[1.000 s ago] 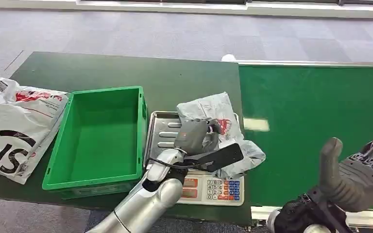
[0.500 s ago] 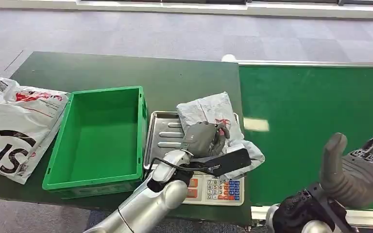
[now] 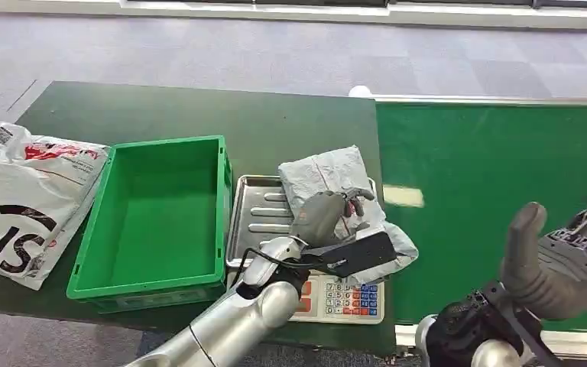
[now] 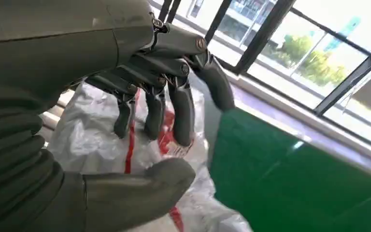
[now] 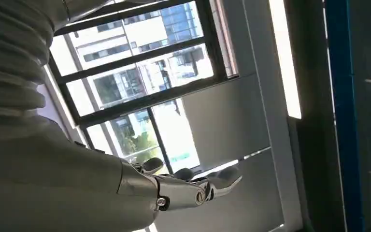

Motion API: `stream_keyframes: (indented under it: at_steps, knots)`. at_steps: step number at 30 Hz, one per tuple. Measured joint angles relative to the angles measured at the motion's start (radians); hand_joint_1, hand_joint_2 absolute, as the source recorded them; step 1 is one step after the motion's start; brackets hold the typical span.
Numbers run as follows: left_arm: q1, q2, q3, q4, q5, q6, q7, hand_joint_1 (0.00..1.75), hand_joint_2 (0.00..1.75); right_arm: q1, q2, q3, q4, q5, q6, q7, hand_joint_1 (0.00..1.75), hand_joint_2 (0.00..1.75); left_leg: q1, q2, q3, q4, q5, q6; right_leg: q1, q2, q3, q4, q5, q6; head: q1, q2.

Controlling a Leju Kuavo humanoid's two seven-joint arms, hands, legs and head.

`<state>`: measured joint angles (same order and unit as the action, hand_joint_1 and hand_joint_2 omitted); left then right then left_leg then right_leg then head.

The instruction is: Moved the parcel from conveyor to table for the left to box.

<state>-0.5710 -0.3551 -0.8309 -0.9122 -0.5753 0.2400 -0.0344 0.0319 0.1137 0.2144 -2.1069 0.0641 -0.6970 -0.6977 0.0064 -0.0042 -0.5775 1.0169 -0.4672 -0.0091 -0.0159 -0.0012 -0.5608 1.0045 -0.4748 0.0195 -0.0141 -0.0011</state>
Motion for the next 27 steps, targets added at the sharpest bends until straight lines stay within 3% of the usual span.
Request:
stream_keyframes:
  at_steps: [10, 20, 27]
  knots:
    - [0.000, 0.004, -0.013, -0.113, -0.032, 0.064, 0.020, 0.00, 1.75, -0.026, 0.000, 0.000, 0.033, -0.004, 0.000, 0.000, 0.00, 1.75, 0.000, 0.000, 0.000, 0.000, 0.000, 0.000, 0.000, -0.001, 0.000, 0.000, 0.000, 0.000, 0.000, 0.000]
    - [-0.006, -0.003, -0.077, -0.050, -0.063, -0.174, 0.140, 0.00, 1.75, -0.021, -0.005, 0.000, 0.065, -0.010, 0.000, 0.000, 0.00, 1.75, 0.000, 0.000, 0.000, 0.000, 0.000, 0.000, 0.000, 0.000, -0.001, 0.000, 0.000, 0.000, 0.000, 0.000]
    - [-0.041, -0.003, -0.104, 0.042, -0.066, -0.200, 0.146, 0.00, 1.75, 0.011, -0.014, 0.000, 0.068, -0.008, 0.000, -0.001, 0.00, 1.75, 0.000, 0.000, 0.000, 0.000, 0.000, 0.000, 0.000, 0.000, -0.001, 0.000, 0.000, 0.000, 0.000, 0.000]
